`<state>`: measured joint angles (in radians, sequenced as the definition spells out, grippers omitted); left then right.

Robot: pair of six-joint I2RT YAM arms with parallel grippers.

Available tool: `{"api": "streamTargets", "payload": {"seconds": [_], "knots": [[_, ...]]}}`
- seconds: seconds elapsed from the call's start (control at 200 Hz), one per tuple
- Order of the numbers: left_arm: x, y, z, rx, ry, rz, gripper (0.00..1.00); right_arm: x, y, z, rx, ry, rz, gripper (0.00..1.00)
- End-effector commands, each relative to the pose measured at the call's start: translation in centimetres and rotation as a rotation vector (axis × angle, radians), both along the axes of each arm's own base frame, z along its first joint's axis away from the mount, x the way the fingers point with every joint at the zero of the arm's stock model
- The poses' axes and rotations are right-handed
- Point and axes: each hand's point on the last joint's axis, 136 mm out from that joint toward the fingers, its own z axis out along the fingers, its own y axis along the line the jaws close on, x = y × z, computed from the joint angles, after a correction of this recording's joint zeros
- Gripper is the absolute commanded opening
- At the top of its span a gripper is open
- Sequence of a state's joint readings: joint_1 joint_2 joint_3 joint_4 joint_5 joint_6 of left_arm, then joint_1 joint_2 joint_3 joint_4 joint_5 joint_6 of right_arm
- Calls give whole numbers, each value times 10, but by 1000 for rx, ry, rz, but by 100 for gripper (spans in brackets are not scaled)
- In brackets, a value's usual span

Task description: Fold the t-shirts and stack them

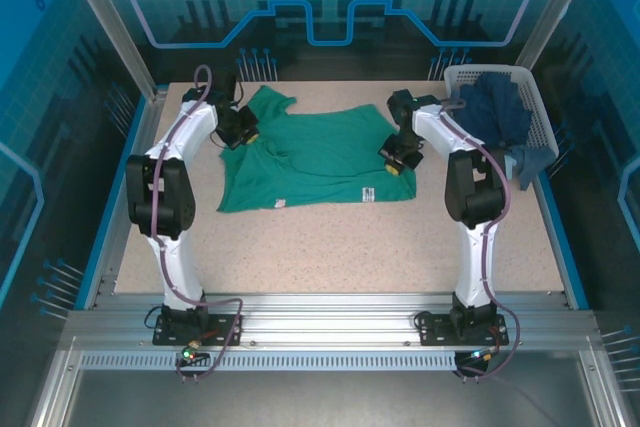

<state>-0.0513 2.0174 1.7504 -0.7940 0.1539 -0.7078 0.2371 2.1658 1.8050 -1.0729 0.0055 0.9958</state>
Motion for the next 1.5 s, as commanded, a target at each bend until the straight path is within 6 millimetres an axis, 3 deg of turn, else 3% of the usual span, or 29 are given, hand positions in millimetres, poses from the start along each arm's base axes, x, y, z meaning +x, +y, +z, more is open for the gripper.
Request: {"api": "streamTargets", "payload": {"seconds": [0.0, 0.495, 0.7, 0.805, 0.875, 0.945, 1.03, 1.12, 1.185, 1.345, 1.495], "knots": [[12, 8, 5, 1, -23, 33, 0, 1, -14, 2, -41, 16, -66, 0], [14, 19, 16, 23, -43, 57, 0, 4, -17, 15, -30, -15, -135, 0], [13, 18, -1, 20, 5, 47, 0, 10, -12, 2, -2, 13, -126, 0], [12, 18, -14, 12, 34, 41, 0, 11, -14, -6, -4, 26, -138, 8], [13, 19, -14, 9, 32, 43, 9, 14, -18, -5, -6, 14, -147, 21], [11, 23, -8, 28, 19, 52, 32, 22, -21, 1, 0, -35, -135, 34], [6, 27, 7, 41, -6, 66, 46, 36, -19, 17, 15, -133, -83, 45], [-12, 28, 22, 42, -26, 95, 53, 39, -17, 35, 10, -189, -22, 49], [-33, 24, 24, 19, -14, 111, 53, 30, -15, 43, 0, -200, 15, 44], [-110, 11, -5, -61, 125, 145, 48, -18, -8, 38, 14, -157, 56, 43], [-169, 18, -27, -27, 225, 175, 50, -54, -11, 20, 33, -108, 73, 46]]}}
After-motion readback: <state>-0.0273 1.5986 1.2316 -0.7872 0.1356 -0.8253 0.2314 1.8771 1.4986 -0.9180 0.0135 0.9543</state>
